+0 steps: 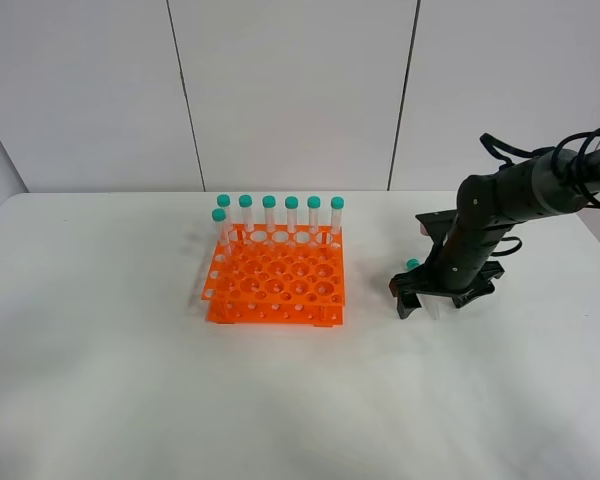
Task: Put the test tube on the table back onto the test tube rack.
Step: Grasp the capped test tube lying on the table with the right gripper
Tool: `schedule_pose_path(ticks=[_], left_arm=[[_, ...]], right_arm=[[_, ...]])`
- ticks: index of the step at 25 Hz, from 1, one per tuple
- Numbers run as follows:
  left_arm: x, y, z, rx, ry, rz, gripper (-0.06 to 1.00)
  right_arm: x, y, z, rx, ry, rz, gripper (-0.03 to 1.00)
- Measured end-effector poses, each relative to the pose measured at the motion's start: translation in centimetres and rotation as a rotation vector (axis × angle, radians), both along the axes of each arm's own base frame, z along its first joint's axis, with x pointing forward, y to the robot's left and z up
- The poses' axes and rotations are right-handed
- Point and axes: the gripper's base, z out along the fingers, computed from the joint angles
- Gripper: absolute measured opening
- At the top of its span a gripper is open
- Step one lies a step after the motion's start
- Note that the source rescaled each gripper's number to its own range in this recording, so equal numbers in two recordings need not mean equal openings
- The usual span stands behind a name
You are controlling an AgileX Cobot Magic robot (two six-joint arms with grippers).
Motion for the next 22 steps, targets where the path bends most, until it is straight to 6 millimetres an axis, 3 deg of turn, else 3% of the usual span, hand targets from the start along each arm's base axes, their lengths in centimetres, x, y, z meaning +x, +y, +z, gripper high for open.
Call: schedule_pose_path(ticks=[7,11,20,22], left_arm=[[0.0,0.0,0.0,0.0,0.0,0.0,1.0],[0.0,0.0,0.0,0.0,0.0,0.0,1.0],[0.0,0.0,0.0,0.0,0.0,0.0,1.0],[0.0,0.0,0.0,0.0,0.0,0.0,1.0]], right_arm=[[0.03,0.01,0.01,0.001,-0.004,0.0,0.84],[-0.15,-0.03,-0.03,-0.003,0.016,0.0,0.72],[-0.2,-0.05,-0.04,-0.002,0.023,-0.019,0.19],[-0.19,-0.06,-0.04,-0.003,0.022,-0.02,0.03]])
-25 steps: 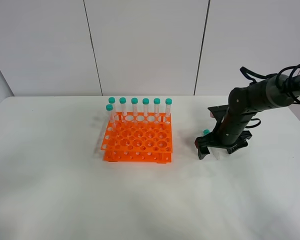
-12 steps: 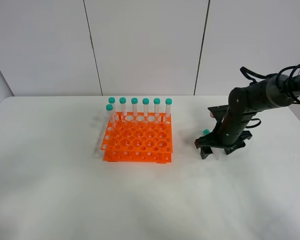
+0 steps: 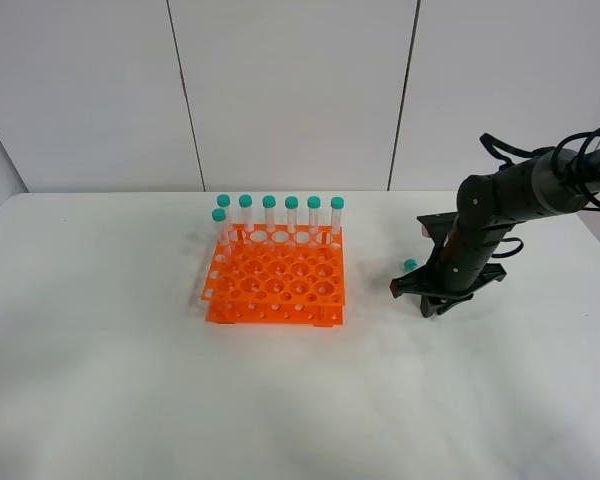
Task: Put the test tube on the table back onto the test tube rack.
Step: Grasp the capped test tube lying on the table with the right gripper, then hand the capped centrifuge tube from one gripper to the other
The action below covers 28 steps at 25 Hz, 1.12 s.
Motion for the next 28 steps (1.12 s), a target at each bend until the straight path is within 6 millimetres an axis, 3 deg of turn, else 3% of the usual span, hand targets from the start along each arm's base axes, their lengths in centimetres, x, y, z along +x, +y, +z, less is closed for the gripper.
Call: schedule_pose_path(ticks=[17,20,28], left_arm=[[0.0,0.0,0.0,0.0,0.0,0.0,1.0],[0.0,0.0,0.0,0.0,0.0,0.0,1.0],[0.0,0.0,0.0,0.0,0.0,0.0,1.0]], right_arm=[[0.2,0.0,0.5,-0.008,-0.027,0.022,0.0],[0.4,0.0,1.8,-0.002,-0.084,0.032,0.0],[0.9,0.0,7.8,0.02,-0.334,0.069,0.0]])
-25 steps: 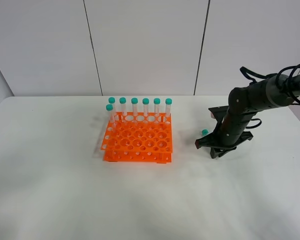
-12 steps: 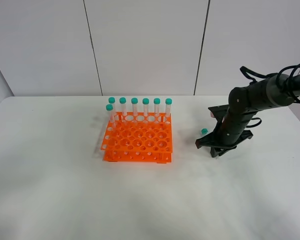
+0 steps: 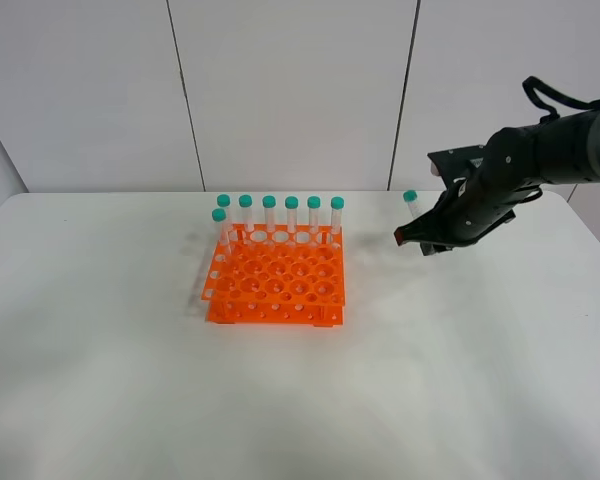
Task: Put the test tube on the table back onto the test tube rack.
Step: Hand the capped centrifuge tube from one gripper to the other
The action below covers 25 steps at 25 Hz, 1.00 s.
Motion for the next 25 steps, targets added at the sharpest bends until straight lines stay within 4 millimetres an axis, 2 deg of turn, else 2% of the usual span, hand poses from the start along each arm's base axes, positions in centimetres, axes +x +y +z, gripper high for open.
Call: schedule_pose_path(ticks=[4,7,14,20,25], left_arm=[[0.0,0.0,0.0,0.0,0.0,0.0,1.0],[0.0,0.0,0.0,-0.001,0.0,0.0,1.0],[0.0,0.0,0.0,-0.001,0.0,0.0,1.0],[0.0,0.0,0.0,-0.001,0.0,0.0,1.0],[0.0,0.0,0.0,-0.001,0.0,0.0,1.0]], right_arm=[[0.0,0.3,3.6,0.019,-0.166,0.031,0.0],[-0.4,1.3,5.9,0.016,-0.279,0.095,0.0],[-2.2,6.2,9.6,0.048,-0.465,0.269,0.0],[-4.8,11.3,11.9,0.125,-0.601,0.413,0.0],[-7.0,13.8,13.4,0.216,-0.717,0.476,0.0]])
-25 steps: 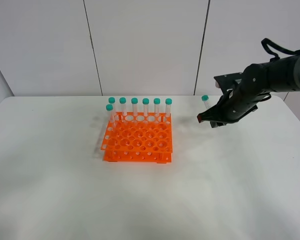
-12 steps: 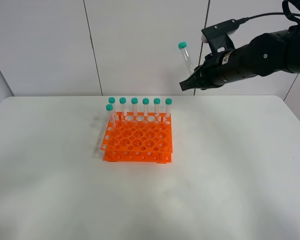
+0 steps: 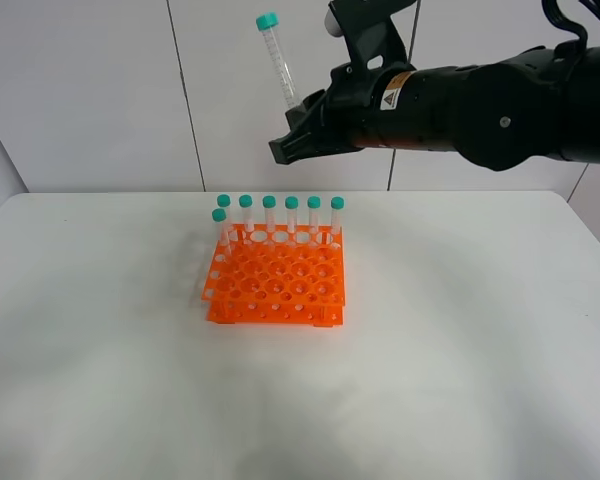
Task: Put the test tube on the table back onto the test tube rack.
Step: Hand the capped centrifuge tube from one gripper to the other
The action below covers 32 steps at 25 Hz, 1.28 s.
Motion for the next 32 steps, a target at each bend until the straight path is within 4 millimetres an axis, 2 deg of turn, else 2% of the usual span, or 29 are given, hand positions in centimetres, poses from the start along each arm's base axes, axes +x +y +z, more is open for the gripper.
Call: schedule_pose_path(ticks=[5,13,19,32], left_arm=[[0.0,0.0,0.0,0.0,0.0,0.0,1.0],[0.0,0.0,0.0,0.0,0.0,0.0,1.0],[0.0,0.0,0.0,0.0,0.0,0.0,1.0],[0.0,0.0,0.0,0.004,-0.001,0.003,1.0]], right_arm=[[-1.6,-0.5,-0.1,0.058,-0.028,0.005,0.0],[-5.0,-2.8,-3.8,0.08,-0.051,0.004,0.0],[-6.4,-3.7,-6.9,0.037,0.0,0.007,0.0],[-6.7,-3.8,-7.1,0.061,-0.019,0.013,0.0]])
